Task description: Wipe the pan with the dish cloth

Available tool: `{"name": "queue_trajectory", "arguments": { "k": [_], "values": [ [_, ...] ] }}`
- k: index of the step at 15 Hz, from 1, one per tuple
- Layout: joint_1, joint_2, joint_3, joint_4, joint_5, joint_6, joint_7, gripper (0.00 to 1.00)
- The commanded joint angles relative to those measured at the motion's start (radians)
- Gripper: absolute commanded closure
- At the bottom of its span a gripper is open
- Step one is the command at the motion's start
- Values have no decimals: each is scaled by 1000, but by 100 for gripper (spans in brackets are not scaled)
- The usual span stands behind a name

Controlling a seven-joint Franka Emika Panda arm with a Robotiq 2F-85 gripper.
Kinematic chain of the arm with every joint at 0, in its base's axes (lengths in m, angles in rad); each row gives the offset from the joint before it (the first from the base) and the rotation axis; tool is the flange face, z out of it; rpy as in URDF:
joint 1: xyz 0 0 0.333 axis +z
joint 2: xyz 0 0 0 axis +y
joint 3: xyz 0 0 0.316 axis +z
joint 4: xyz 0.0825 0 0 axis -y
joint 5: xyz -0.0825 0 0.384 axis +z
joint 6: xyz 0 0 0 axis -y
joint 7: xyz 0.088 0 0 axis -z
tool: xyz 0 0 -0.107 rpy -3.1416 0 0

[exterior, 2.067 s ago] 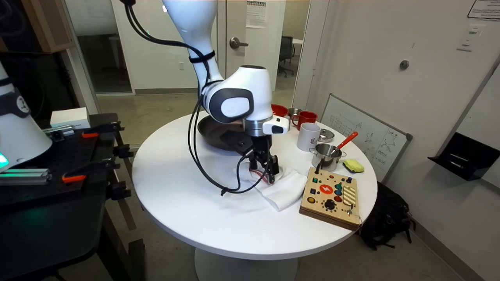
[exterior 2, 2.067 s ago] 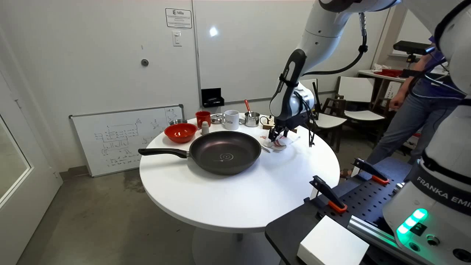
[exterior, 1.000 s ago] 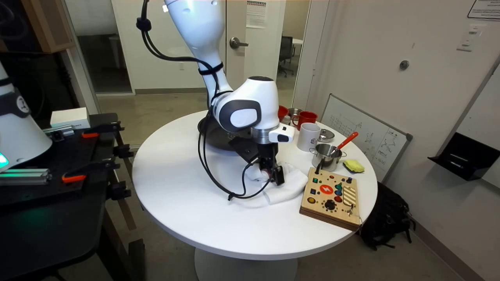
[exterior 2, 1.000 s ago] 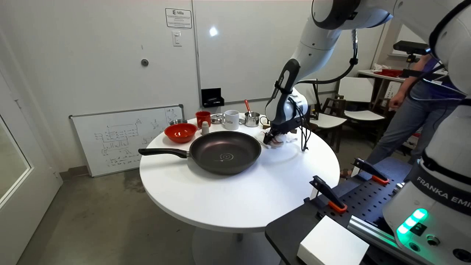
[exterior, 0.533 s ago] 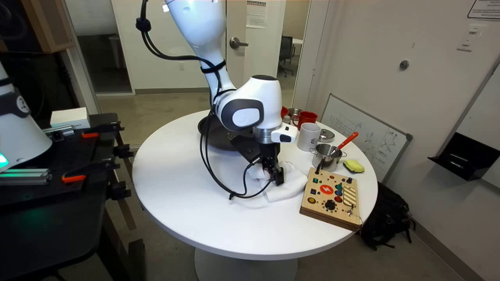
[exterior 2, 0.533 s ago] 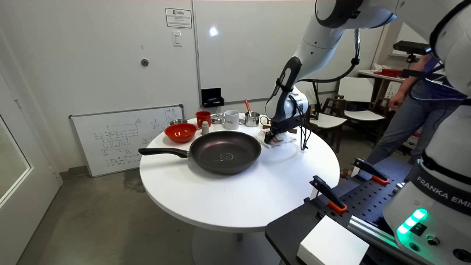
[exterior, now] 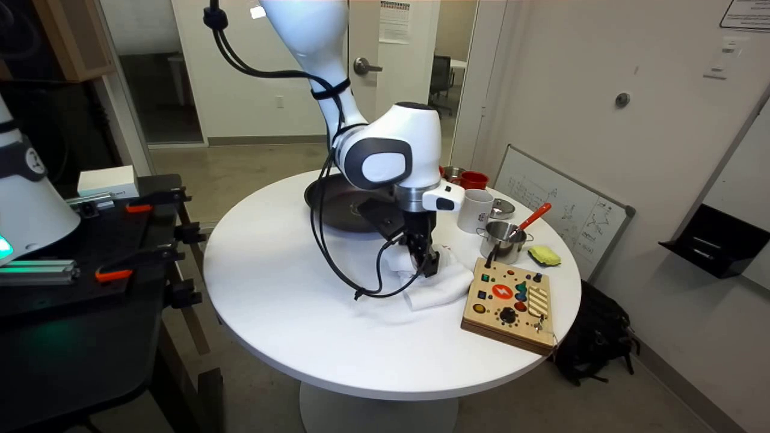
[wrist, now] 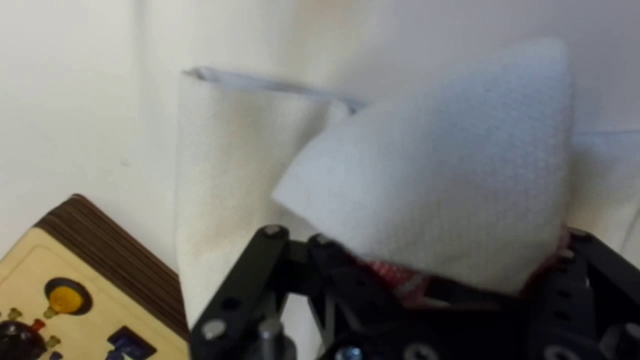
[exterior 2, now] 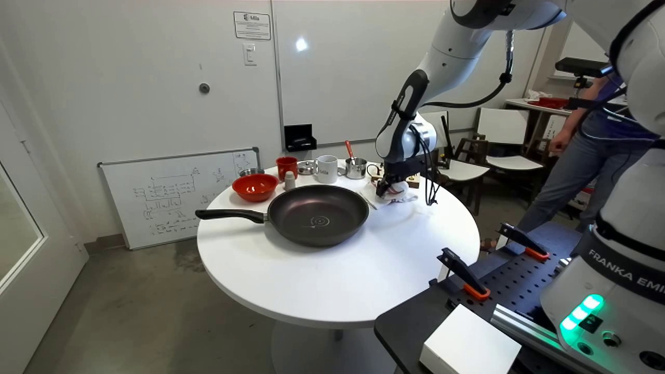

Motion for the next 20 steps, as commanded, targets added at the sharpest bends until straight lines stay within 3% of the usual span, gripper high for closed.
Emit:
{"name": "queue_trajectory", "arguments": {
  "k": [1, 7, 12, 20],
  "values": [
    [-3, -66, 6, -56, 22, -38, -21, 100],
    [3, -118, 2, -100, 20, -17, -19, 100],
    [4, -180, -2, -154, 8, 74, -28, 100],
    [-102, -266, 135, -269, 2, 235, -140, 100]
  ]
}}
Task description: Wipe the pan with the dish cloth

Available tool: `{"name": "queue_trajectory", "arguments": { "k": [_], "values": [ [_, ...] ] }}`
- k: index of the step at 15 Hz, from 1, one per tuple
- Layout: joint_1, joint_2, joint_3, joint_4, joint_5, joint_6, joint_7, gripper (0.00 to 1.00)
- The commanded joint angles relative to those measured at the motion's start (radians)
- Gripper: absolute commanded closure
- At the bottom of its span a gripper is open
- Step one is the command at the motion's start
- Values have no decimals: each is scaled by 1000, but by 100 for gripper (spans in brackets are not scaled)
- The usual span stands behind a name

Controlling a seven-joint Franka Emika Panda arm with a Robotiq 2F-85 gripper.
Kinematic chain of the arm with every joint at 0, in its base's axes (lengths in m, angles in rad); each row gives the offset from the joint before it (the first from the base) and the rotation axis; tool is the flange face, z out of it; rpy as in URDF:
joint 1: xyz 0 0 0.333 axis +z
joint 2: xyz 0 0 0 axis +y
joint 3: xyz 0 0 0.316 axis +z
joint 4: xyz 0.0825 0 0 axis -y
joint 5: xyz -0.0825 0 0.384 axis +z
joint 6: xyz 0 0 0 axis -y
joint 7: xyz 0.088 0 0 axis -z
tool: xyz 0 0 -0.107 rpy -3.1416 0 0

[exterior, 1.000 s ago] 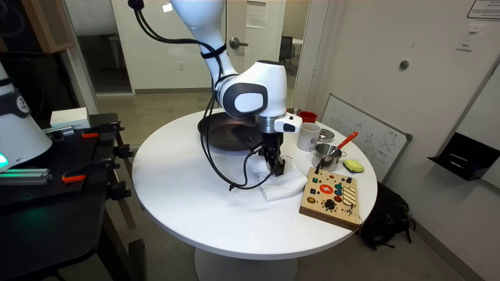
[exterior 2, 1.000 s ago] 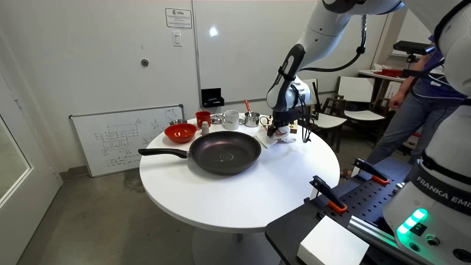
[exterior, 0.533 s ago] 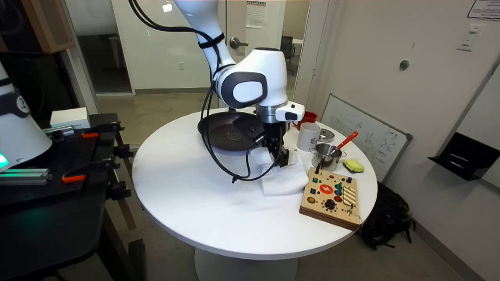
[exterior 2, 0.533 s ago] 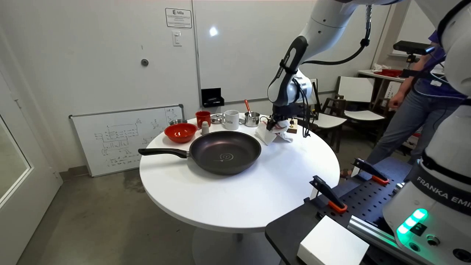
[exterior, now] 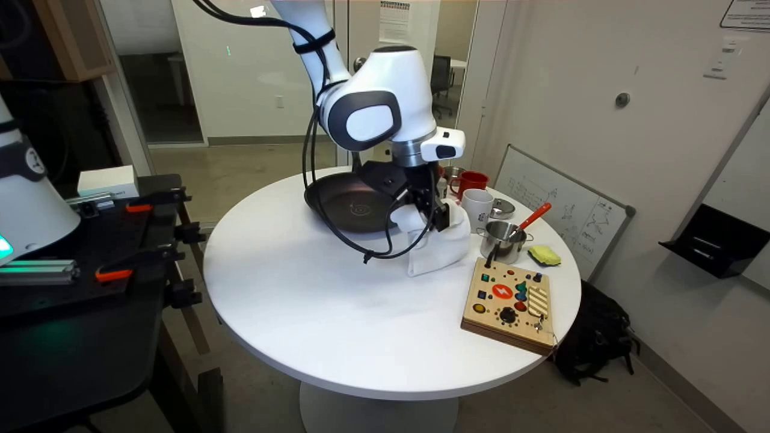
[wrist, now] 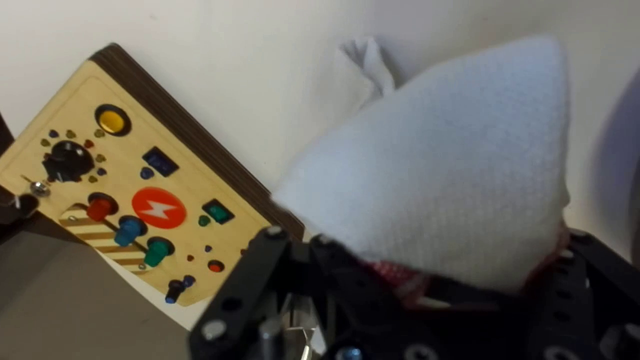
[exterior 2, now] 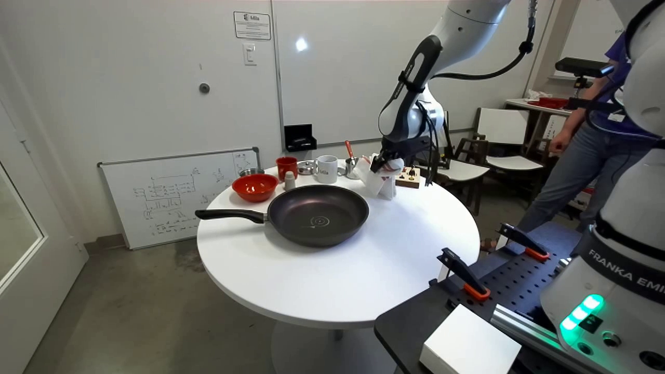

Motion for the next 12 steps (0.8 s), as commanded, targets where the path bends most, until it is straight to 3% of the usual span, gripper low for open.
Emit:
{"name": "queue_trajectory", "arguments": {
  "k": [1, 9, 12],
  "values": [
    [-70, -68, 82, -92, -1, 66, -70, 100],
    [-169, -172, 243, -187, -24, 107, -130, 100],
    [-226, -219, 350, -225, -30, 81, -176, 100]
  ]
}}
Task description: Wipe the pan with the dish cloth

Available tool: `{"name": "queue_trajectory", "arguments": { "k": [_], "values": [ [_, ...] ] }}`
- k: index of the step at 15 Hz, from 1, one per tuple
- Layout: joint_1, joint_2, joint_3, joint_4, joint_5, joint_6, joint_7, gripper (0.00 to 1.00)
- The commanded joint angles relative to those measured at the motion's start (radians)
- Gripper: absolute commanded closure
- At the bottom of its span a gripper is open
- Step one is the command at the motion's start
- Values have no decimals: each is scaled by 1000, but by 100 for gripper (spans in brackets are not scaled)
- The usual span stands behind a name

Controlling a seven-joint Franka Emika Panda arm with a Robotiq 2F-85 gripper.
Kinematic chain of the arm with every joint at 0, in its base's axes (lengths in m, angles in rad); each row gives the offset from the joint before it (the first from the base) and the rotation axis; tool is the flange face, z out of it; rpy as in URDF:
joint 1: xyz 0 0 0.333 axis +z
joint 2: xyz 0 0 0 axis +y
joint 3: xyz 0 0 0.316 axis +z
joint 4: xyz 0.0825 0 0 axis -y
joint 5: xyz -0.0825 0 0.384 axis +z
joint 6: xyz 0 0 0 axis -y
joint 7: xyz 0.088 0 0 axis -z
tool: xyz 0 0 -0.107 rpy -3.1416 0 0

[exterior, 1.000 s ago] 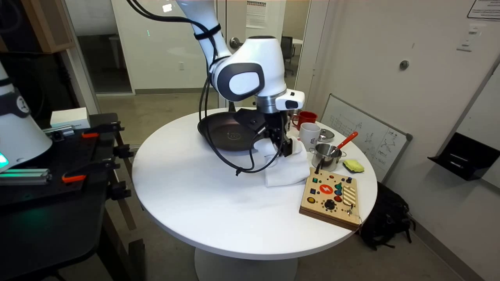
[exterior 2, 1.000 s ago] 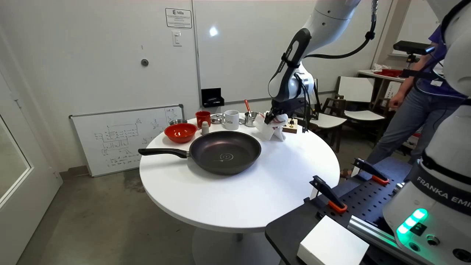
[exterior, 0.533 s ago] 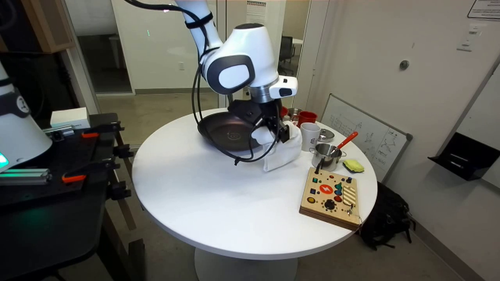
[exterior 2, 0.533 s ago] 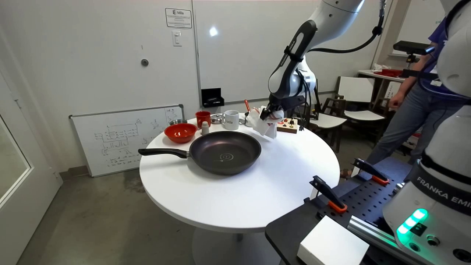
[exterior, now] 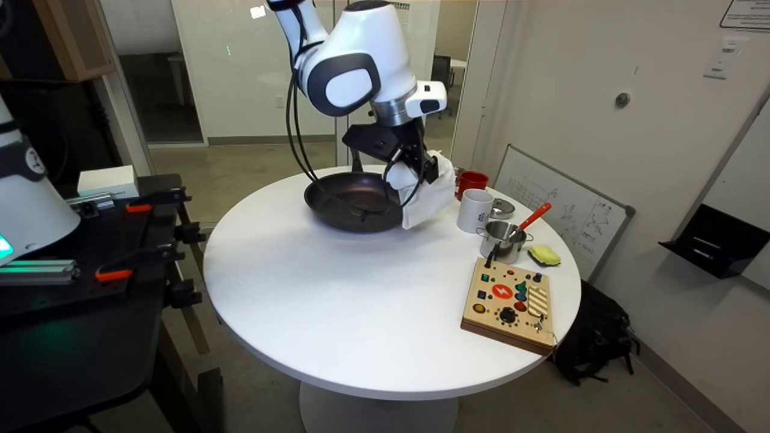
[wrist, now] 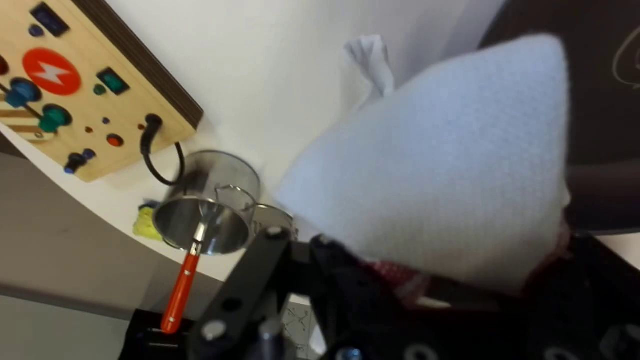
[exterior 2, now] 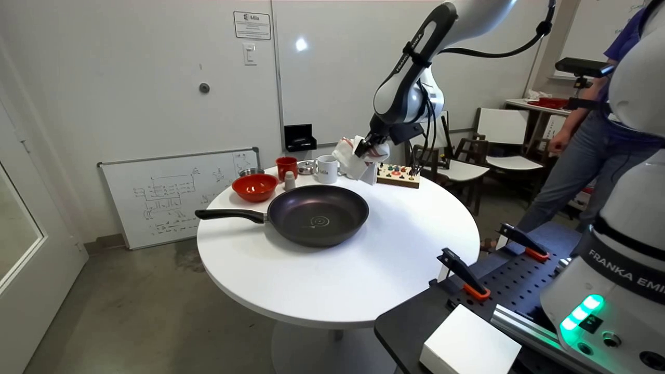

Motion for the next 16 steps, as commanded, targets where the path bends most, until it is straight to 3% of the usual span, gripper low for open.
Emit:
{"name": "queue_trajectory", "arguments": {
  "k": [1, 7, 12, 14, 15, 16],
  "values": [
    [-75, -85, 127, -83, -10, -28, -59, 100],
    [-164, -137, 285, -152, -7, -92, -121, 100],
    [-322, -121, 461, -171, 4, -199, -255, 100],
    [-328, -136, 469, -174, 50, -232, -316, 100],
    [-224, -110, 389, -230, 20, -94, -290, 100],
    [-232, -104, 400, -253, 15, -65, -319, 100]
  ]
}}
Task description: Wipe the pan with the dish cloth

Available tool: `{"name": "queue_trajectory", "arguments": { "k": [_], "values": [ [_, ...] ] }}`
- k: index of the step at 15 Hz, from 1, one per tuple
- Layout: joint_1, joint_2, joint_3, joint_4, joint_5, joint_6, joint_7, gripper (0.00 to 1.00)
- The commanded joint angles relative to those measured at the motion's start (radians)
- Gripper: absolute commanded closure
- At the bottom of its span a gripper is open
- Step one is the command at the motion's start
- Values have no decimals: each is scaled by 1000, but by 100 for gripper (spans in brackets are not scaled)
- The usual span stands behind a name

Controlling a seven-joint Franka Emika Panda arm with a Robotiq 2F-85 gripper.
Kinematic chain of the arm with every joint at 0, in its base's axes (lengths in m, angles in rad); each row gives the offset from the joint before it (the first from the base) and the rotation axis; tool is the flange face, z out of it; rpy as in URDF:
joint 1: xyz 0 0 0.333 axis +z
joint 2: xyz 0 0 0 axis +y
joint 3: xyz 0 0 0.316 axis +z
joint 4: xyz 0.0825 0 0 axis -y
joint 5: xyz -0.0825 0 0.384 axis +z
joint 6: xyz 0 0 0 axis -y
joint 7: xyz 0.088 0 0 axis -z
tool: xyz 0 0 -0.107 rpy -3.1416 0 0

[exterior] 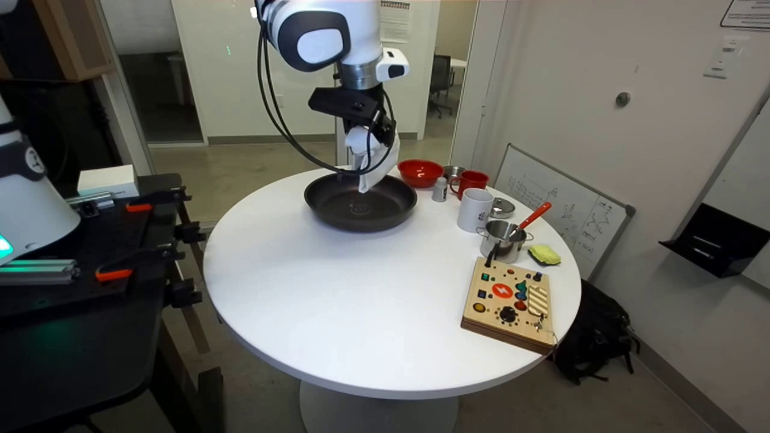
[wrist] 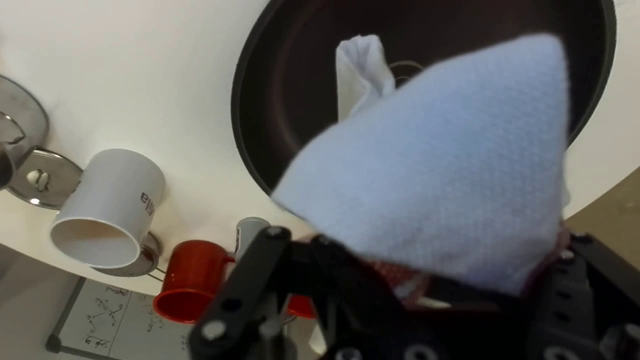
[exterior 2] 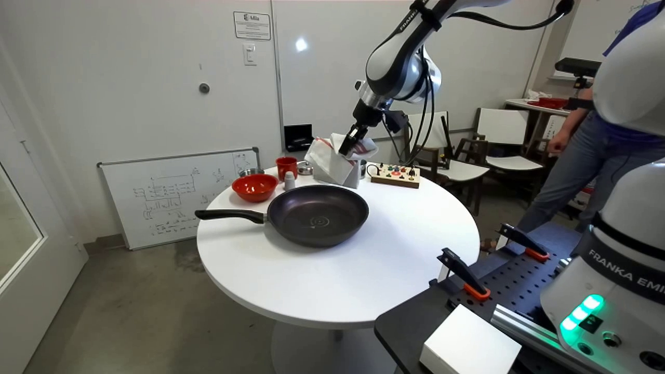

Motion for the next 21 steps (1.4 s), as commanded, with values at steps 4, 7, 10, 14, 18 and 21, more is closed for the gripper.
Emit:
{"name": "queue_trajectory", "arguments": {
  "k": [4, 7, 10, 14, 18, 21],
  "values": [
    [126, 67, -47, -168, -59, 192, -48, 100],
    [215, 100, -91, -192, -105, 232, -26, 99],
    [370, 116, -215, -183, -142, 332, 10, 99],
    [537, 137, -374, -140, -175, 422, 74, 99],
    [559, 174, -407, -88, -232, 375, 123, 100],
    [356, 250, -231, -33, -288, 226, 63, 100]
  ]
}}
